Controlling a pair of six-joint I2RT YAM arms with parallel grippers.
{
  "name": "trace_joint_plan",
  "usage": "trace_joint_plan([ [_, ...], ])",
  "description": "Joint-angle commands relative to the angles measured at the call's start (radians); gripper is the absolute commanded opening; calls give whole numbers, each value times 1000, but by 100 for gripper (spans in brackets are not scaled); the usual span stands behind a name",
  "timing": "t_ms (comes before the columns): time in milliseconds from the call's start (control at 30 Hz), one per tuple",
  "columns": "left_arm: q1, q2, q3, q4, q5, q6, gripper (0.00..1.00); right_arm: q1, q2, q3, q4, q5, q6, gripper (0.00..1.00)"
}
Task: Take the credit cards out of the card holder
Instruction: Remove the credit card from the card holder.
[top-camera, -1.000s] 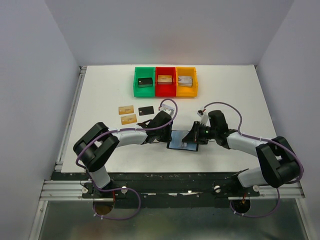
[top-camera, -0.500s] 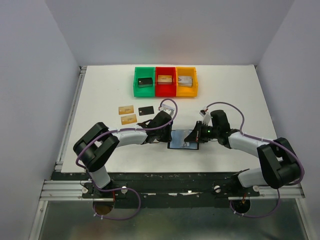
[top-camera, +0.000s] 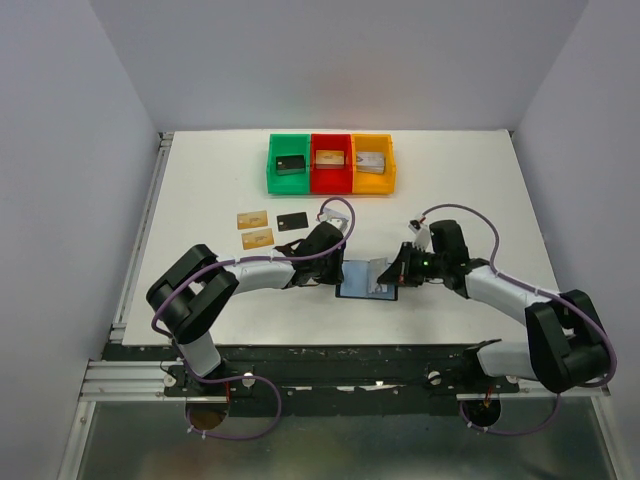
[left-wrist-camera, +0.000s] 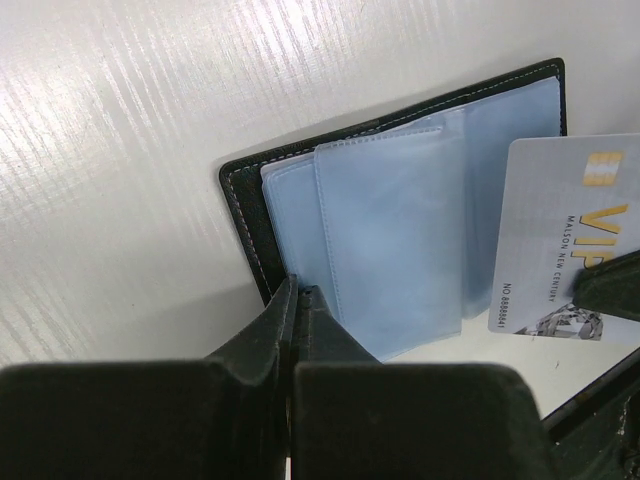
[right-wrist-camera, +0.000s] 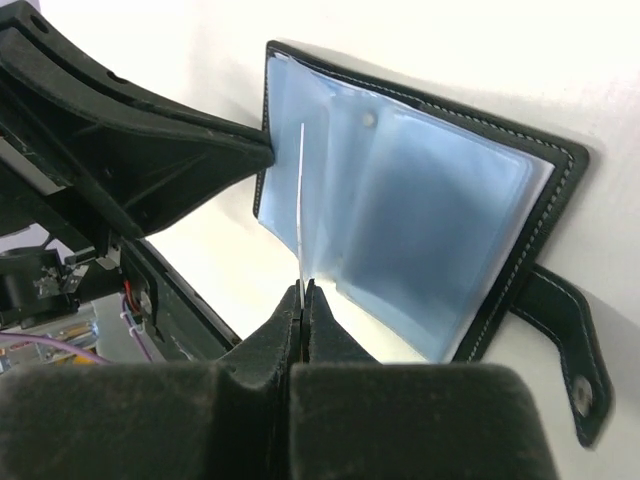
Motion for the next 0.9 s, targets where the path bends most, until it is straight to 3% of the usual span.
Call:
trace_joint_plan([
  [0, 0, 14, -20, -69, -27, 19, 0, -10, -63, 13, -123, 67, -40, 0],
  [100, 0, -12, -22, -44, -18, 25, 3, -10, -110, 42, -197, 97, -63, 0],
  [167, 0, -41, -17, -29, 8, 31, 19, -10, -159, 64, -252, 120, -94, 0],
  [200, 0, -58, -12, -23, 20, 35, 36, -11, -181, 78, -283, 136, -112, 0],
  [267, -2, -108, 10, -24, 28, 43, 56, -11, -225, 114, -349, 165, -149, 0],
  [400, -2, -211, 70, -47, 39, 52, 75, -10, -284, 202, -479, 170, -224, 0],
  [567, 13, -352, 80, -17, 164, 120, 79, 1, -308, 297, -581, 62, -312, 0],
  [733, 133, -507, 2, 83, 488, 163, 73, 125, -293, 386, -669, -42, -419, 0],
  [867, 249, -615, -25, 180, 771, 175, 73, 234, -252, 412, -682, -226, -474, 0],
])
